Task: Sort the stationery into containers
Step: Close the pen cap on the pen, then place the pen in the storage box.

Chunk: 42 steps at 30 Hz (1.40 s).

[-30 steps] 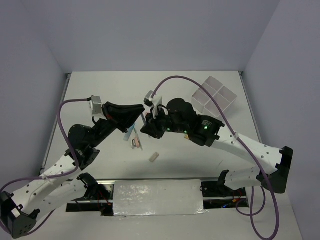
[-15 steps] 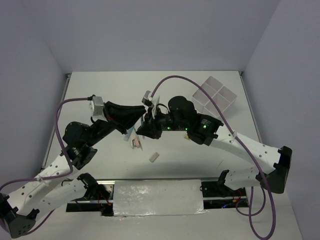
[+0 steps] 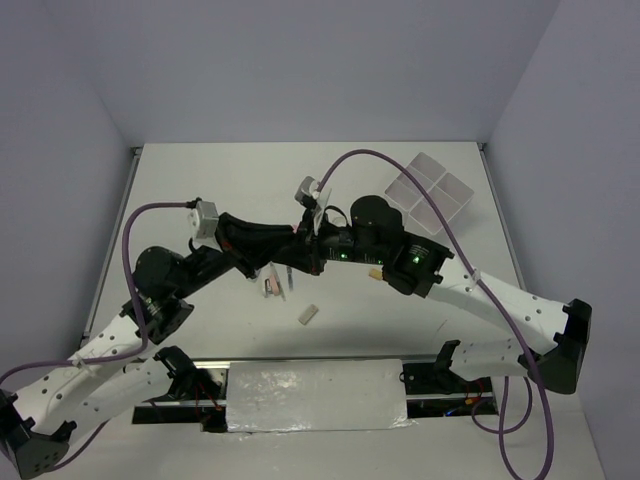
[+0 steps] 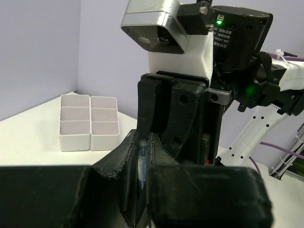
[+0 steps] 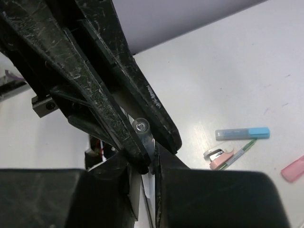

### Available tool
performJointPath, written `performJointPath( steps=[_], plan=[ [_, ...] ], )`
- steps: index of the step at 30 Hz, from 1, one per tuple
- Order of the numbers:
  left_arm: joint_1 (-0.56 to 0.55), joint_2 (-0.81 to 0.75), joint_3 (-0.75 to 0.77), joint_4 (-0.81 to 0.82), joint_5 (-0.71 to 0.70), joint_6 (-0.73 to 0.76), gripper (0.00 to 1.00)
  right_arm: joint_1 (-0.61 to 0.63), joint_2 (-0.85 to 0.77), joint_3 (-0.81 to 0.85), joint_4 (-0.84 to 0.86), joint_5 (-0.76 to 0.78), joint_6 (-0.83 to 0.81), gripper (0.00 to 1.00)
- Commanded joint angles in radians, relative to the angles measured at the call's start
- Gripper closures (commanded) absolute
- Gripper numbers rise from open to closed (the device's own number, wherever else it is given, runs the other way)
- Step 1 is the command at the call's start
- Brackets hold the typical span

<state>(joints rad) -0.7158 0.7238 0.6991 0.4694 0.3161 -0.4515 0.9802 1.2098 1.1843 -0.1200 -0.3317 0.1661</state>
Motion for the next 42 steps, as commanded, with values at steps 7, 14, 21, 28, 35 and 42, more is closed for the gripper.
performJointPath(
  steps=[7, 14, 21, 28, 35, 42],
  plan=[
    [-0.039, -0.027, 0.002, -0.069, 0.109, -0.018, 1.00, -0.035, -0.038, -0.014, 0.184, 0.134, 0.026, 0.72],
    [-0.037, -0.032, 0.045, -0.204, -0.009, -0.015, 0.15, -0.041, -0.058, -0.067, 0.186, 0.246, 0.015, 1.00],
    [-0.039, 0.003, 0.328, -0.724, -0.618, -0.154, 0.01, -0.195, -0.098, -0.199, 0.262, 0.381, -0.013, 1.00],
    [-0.037, 0.137, 0.536, -1.164, -0.713, -0.150, 0.01, -0.475, 0.000, -0.266, 0.609, 0.695, -0.250, 1.00],
    [-0.037, 0.079, 0.404, -1.270, -0.673, -0.012, 0.01, -0.771, 0.293, -0.022, 0.608, 0.579, -0.289, 1.00],
    [-0.037, -0.093, 0.231, -1.183, -0.683, 0.005, 0.01, -0.896, 0.444, 0.084, 0.611, 0.501, -0.303, 1.00]
  ],
)
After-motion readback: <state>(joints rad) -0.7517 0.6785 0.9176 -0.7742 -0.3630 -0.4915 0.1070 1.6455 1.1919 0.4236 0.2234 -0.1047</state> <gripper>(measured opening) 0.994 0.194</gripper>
